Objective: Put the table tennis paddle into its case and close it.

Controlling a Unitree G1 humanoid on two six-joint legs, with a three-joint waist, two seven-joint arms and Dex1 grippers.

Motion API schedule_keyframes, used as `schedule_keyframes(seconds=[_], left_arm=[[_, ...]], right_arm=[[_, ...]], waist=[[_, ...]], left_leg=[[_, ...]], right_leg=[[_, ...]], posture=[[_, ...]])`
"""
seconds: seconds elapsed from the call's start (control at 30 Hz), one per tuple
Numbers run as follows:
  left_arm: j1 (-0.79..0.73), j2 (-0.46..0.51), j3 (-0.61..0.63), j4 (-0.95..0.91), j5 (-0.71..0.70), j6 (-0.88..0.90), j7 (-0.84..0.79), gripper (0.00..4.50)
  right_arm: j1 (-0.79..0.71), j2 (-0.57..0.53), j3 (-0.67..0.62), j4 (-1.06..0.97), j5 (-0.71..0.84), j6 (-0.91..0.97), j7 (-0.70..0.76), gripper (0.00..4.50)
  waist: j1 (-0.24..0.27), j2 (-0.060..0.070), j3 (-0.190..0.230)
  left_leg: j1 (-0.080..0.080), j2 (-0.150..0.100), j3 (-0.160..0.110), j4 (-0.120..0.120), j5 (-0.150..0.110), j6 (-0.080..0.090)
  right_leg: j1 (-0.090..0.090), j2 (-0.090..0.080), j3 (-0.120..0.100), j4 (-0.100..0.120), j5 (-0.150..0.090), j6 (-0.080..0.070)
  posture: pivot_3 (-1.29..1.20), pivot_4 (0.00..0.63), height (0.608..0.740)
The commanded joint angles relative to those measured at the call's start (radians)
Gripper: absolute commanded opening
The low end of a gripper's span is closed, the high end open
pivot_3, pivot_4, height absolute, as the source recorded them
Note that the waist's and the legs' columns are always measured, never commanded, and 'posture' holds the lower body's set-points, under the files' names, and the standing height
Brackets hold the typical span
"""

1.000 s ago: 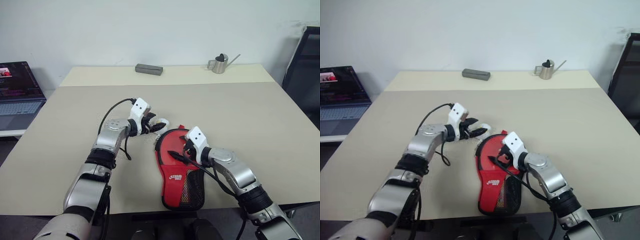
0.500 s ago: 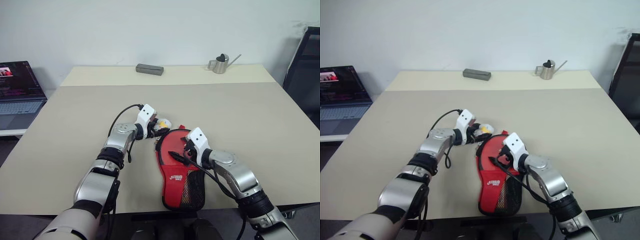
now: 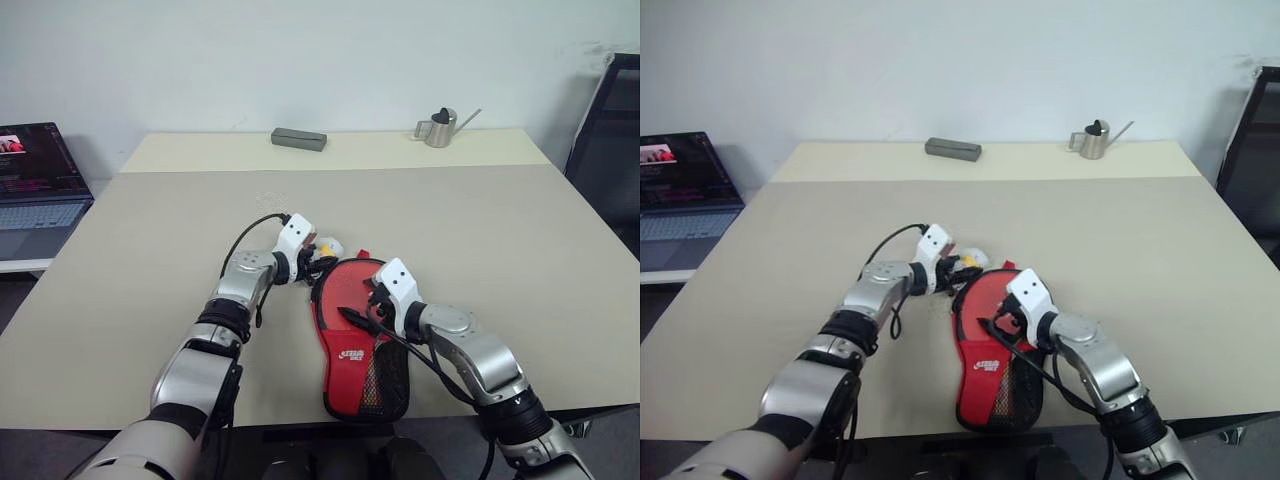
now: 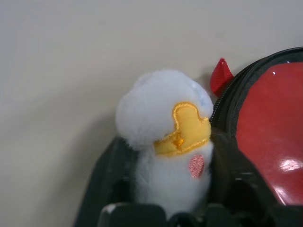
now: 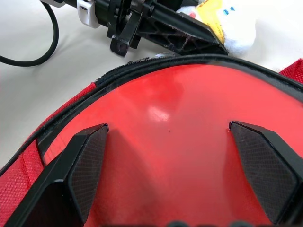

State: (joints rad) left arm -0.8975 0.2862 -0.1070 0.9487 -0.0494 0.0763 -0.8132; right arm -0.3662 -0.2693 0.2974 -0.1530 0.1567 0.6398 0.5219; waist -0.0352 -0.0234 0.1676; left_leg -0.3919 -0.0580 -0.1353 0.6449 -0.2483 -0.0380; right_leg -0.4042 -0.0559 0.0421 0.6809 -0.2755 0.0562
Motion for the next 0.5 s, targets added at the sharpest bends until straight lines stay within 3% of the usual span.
schedule_keyframes(seconds=[0.03, 0.1, 0.27, 0.4, 0.5], left_arm=[[0.011, 0.010, 0.014, -0.004, 0.010, 0.002, 0.015, 0.55], [0.021, 0.024, 0.022, -0.030, 0.006, 0.009, 0.013, 0.27], [0.073, 0.061, 0.055, -0.155, -0.028, 0.070, 0.004, 0.26], [0.189, 0.111, 0.072, -0.408, -0.074, 0.197, -0.024, 0.26], [0.207, 0.129, 0.069, -0.456, -0.073, 0.236, -0.012, 0.26]], right_arm=[[0.003, 0.002, 0.007, -0.023, -0.004, -0.006, 0.006, 4.50], [0.001, -0.004, 0.014, -0.020, -0.012, -0.015, 0.013, 4.50], [0.007, -0.006, 0.022, -0.015, -0.023, -0.018, 0.019, 4.50], [0.007, -0.007, 0.041, 0.030, -0.035, 0.001, 0.024, 4.50], [0.000, 0.010, 0.051, 0.066, -0.050, -0.001, 0.013, 4.50]], waist=[[0.000, 0.000, 0.000], [0.000, 0.000, 0.000], [-0.017, 0.000, 0.000], [-0.027, 0.000, 0.000], [-0.021, 0.000, 0.000]], left_leg=[[0.000, 0.000, 0.000, 0.000, 0.000, 0.000], [0.000, 0.000, 0.000, 0.000, 0.000, 0.000], [0.000, 0.001, 0.000, 0.000, 0.000, 0.000], [0.000, 0.003, 0.000, -0.001, 0.000, 0.000], [0.001, 0.004, 0.000, 0.000, 0.000, 0.000]], right_leg=[[0.000, 0.000, 0.000, 0.000, 0.000, 0.000], [0.000, 0.000, 0.000, 0.000, 0.000, 0.000], [0.000, 0.000, 0.000, 0.000, 0.000, 0.000], [-0.001, 0.000, 0.002, 0.000, 0.000, 0.000], [0.000, 0.000, 0.001, 0.000, 0.000, 0.000]], posture=[[0.00, 0.150, 0.740], [0.00, 0.150, 0.740], [0.00, 0.150, 0.740], [0.00, 0.150, 0.740], [0.00, 0.150, 0.740]])
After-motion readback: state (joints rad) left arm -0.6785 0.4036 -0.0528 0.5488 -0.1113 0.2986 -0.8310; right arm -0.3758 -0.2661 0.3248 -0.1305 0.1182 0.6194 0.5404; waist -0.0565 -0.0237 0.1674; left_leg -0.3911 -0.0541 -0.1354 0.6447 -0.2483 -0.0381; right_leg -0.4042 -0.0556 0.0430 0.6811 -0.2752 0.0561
